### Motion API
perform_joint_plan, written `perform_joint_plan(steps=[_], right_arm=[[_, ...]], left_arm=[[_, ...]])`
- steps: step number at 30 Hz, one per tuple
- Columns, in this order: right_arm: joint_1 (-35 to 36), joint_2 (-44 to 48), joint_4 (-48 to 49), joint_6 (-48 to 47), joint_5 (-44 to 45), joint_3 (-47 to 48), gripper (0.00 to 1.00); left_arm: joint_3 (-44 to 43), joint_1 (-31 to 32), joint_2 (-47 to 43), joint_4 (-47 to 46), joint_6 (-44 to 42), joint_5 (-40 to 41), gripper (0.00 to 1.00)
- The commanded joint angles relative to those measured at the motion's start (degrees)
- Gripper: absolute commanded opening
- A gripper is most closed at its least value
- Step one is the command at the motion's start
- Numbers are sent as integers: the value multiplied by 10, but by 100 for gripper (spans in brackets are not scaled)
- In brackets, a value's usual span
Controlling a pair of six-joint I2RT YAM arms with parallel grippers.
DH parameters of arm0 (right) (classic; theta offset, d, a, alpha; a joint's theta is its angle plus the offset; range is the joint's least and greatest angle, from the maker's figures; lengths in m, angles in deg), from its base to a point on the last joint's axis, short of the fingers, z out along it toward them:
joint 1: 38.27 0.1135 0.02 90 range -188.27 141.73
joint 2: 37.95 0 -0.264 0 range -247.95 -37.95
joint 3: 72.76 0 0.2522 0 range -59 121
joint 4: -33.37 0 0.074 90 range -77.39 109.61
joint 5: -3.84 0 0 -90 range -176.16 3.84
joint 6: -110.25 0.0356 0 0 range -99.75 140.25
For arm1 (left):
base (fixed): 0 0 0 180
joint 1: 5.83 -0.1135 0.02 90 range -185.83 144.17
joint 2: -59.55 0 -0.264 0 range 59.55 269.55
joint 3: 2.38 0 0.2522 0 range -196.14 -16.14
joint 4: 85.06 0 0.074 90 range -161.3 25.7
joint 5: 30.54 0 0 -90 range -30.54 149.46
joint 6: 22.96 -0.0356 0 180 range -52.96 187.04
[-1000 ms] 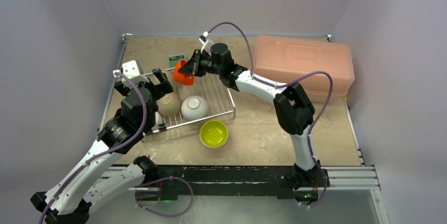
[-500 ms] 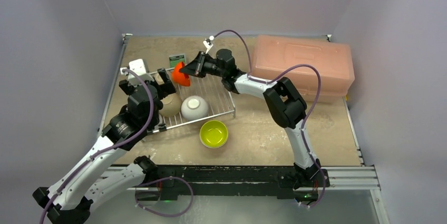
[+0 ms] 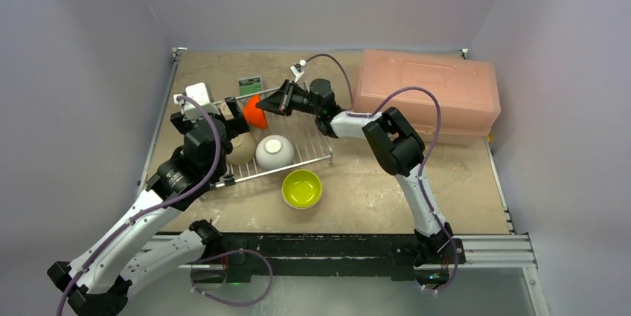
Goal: Load the bowls into the dish rack
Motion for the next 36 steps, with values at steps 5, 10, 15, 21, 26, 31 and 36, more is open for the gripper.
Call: perform_joint_plan(steps=[5, 10, 15, 21, 26, 31, 36], right_arm=[[-20, 6, 91, 31, -13, -34, 0], [-35, 8, 64, 16, -8, -46, 15], [-44, 24, 6, -28, 10, -53, 26], [-47, 65, -93, -113, 69, -57, 33], [-47, 90, -148, -158, 110, -57, 36], [-46, 132, -178, -209, 201, -75, 38], [-39, 151, -210, -240, 249, -75, 40]], left_arm=[[-15, -1, 3, -6, 11, 6, 95], [-15, -1, 6, -6, 11, 5, 95], [-16, -1, 8, -6, 10, 6, 95], [-19, -1, 11, -6, 6, 8, 95], [-19, -1, 12, -5, 6, 11, 95], [-18, -1, 13, -4, 6, 10, 95], [-20, -1, 15, -3, 6, 11, 95]])
